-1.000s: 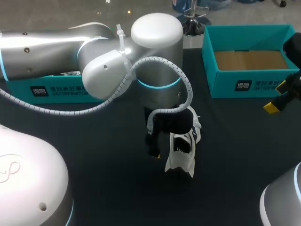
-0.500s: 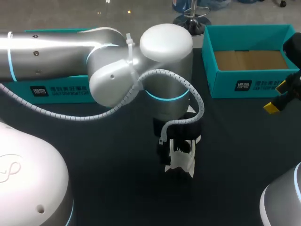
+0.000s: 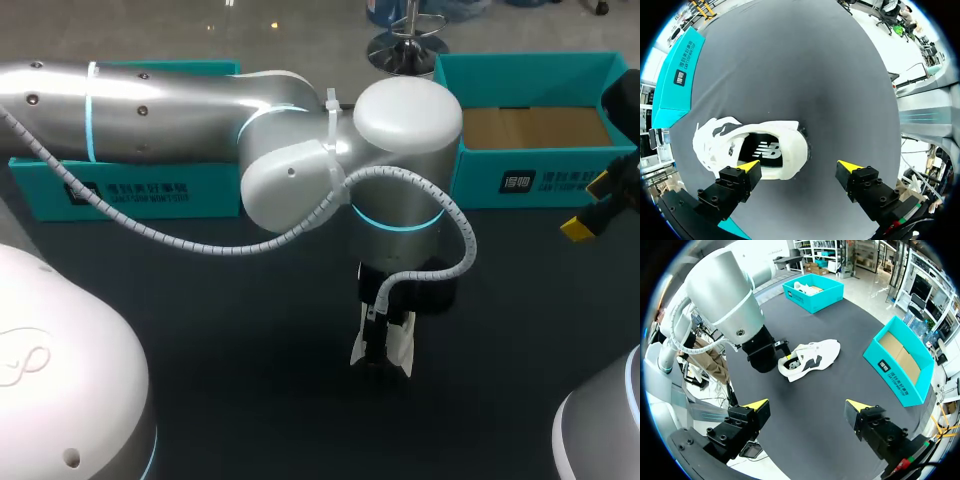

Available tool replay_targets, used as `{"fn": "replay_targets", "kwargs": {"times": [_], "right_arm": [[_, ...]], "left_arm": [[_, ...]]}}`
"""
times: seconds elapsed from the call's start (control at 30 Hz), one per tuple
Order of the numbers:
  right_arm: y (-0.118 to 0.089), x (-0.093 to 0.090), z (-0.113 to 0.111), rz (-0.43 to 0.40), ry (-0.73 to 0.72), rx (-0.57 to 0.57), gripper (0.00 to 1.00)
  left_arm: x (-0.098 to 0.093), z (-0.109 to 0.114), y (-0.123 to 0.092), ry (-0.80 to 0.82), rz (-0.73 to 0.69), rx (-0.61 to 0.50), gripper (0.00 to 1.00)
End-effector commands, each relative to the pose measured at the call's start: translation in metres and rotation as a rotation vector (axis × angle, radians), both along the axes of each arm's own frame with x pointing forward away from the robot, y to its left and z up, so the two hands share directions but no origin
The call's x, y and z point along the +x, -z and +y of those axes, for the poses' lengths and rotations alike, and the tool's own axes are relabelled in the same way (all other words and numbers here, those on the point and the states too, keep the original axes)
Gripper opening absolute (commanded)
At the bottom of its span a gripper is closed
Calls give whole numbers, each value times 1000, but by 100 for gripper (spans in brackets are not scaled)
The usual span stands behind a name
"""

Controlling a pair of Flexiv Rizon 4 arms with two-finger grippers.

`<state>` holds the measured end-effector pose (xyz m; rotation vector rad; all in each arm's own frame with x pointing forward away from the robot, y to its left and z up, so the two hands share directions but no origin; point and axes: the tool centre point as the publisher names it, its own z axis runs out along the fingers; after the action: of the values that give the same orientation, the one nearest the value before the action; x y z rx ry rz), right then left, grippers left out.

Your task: Take the shoe out of the shoebox, open the shoe tongue, remove and reinsert the insole, then place the shoe into the shoebox

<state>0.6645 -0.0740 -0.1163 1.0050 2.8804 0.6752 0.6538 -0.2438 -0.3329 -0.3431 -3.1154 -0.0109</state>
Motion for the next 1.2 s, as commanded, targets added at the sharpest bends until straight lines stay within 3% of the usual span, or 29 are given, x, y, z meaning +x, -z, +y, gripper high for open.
{"fn": "replay_targets", "kwargs": {"times": [0.03,0.53,0.6,0.63,0.67,1.2], "right_arm": [[0,3,1,6,-2,-3,100],[0,3,1,6,-2,-3,100],[0,3,1,6,-2,-3,100],[0,3,1,6,-2,-3,100],[0,3,1,6,-2,-3,100],[0,3,1,6,-2,-3,100]], "left_arm": [[3,-18,23,-3,18,51,100],[5,-8,38,-18,42,93,100],[4,-8,39,-17,46,92,29],[2,-8,38,-18,48,92,9],[1,-8,37,-18,49,91,0],[-4,1,30,-14,53,81,0]]}}
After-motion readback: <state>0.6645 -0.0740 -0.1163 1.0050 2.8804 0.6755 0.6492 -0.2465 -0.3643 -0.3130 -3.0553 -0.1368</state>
